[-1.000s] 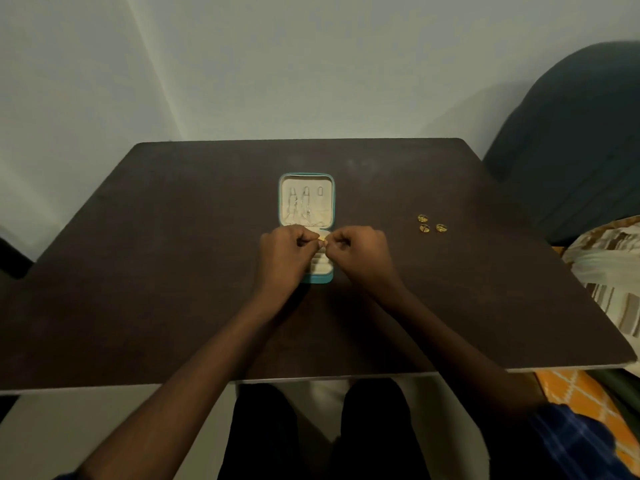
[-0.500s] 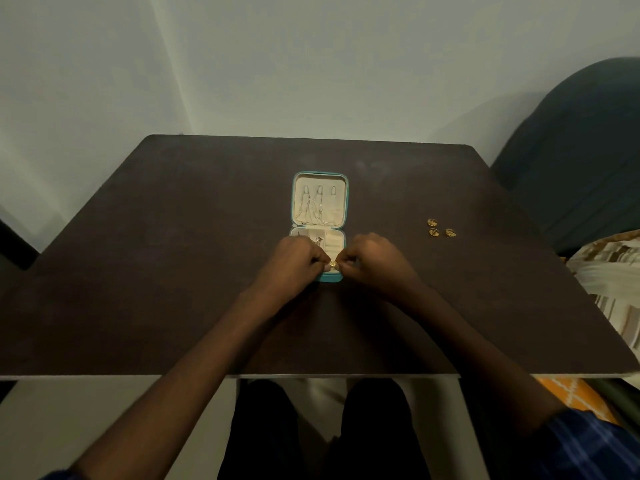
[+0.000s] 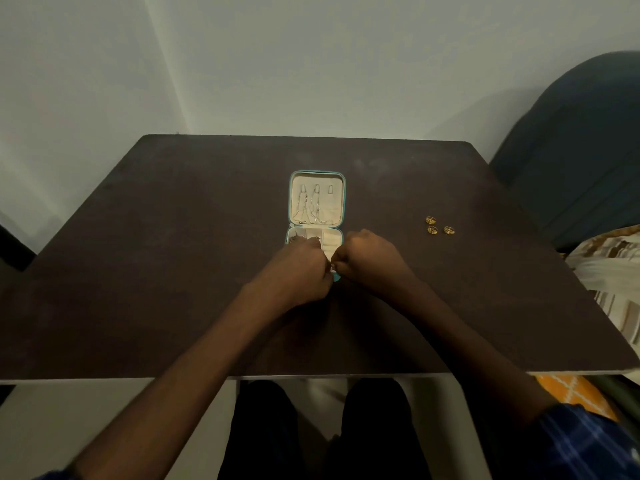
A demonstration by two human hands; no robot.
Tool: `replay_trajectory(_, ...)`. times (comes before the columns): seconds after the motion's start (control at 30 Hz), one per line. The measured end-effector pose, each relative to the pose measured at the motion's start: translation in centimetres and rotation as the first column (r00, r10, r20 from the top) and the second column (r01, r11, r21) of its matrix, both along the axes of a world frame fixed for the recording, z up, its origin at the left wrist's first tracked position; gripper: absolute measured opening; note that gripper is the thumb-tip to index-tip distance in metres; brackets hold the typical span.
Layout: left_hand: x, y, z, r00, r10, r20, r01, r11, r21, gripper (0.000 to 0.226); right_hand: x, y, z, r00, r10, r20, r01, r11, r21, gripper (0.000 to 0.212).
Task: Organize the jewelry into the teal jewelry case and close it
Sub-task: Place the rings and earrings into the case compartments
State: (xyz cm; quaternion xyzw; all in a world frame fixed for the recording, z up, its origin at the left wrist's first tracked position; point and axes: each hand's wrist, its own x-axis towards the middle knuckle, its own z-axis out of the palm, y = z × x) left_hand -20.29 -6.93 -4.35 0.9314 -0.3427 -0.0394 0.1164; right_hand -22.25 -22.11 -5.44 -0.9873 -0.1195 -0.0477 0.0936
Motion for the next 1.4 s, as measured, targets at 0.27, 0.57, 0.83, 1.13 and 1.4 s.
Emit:
replay_trajectory(0.27, -0.2, -0.4, -0.3, 0.988, 0.108, 0.111, -0.092, 0.986, -0.142, 0.038, -1.3, -8.2, -1.8, 0.918, -0.387, 0.086, 0.355, 0.899, 0.256, 0.02)
replay_trajectory(0.57, 0.7, -3.9, -0.1, 0.98, 0.174, 0.094, -0.132, 0.93, -0.342, 0.035, -0.7, -14.5, -2.6, 0.801, -0.583, 0.135, 0.571, 0.813, 0.118, 0.026)
replay_trajectory(0.83, 0.9, -3.6, 0.1, 0.986, 0.166, 0.035, -0.14, 0.912, -0.386, 0.028, -0.4, -14.0, -2.4, 0.872, -0.484, 0.077, 0.462, 0.864, 0.199, 0.023)
replay_trajectory(1.13, 0.5, -2.2, 1.1, 0.989, -0.015, -0.147, -0.075, 0.807, -0.586, 0.025, -1.7, -4.6, 3.0, 0.961, 0.022, -0.277, 0.186, 0.688, 0.701, 0.015)
replay_trajectory(1.4, 1.0, 0.3, 0.4, 0.977, 0.139, -0.162, -0.212, 0.729, -0.651, 0.014, -0.7, -1.0, 2.0, 0.953, 0.04, -0.302, 0.225, 0.576, 0.786, 0.021)
